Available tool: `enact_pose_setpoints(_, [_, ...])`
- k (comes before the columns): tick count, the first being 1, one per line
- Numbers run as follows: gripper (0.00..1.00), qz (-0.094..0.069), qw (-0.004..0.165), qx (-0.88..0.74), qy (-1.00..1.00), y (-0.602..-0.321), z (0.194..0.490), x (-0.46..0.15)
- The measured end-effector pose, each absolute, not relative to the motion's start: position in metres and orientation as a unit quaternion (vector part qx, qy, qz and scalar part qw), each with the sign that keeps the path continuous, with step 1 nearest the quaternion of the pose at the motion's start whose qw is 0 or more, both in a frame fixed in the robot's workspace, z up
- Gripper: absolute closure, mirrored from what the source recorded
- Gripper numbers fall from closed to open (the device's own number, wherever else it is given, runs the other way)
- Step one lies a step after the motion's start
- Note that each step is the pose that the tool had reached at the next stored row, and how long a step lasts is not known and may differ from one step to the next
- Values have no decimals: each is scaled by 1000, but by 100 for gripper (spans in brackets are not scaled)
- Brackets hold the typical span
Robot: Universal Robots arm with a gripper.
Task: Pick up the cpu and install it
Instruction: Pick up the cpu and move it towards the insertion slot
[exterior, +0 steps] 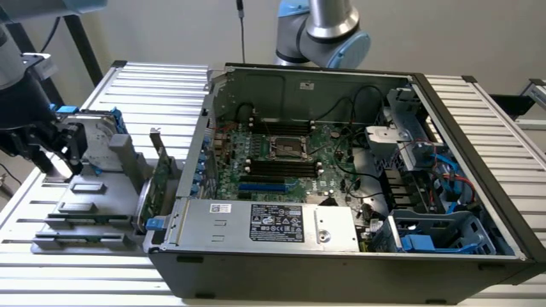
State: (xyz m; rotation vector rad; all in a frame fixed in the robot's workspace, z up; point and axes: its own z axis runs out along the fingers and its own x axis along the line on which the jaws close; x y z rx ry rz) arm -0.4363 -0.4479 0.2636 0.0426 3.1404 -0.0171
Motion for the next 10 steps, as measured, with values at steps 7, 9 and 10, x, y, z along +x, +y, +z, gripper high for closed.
enact_pose_setpoints(7, [45, -5, 1, 14, 1000, -448, 295, -433])
enact_pose_setpoints(9, [45, -5, 0, 14, 1000, -448, 304, -431])
enact_pose_setpoints(10, [45, -5, 1, 14, 1000, -448, 309, -430])
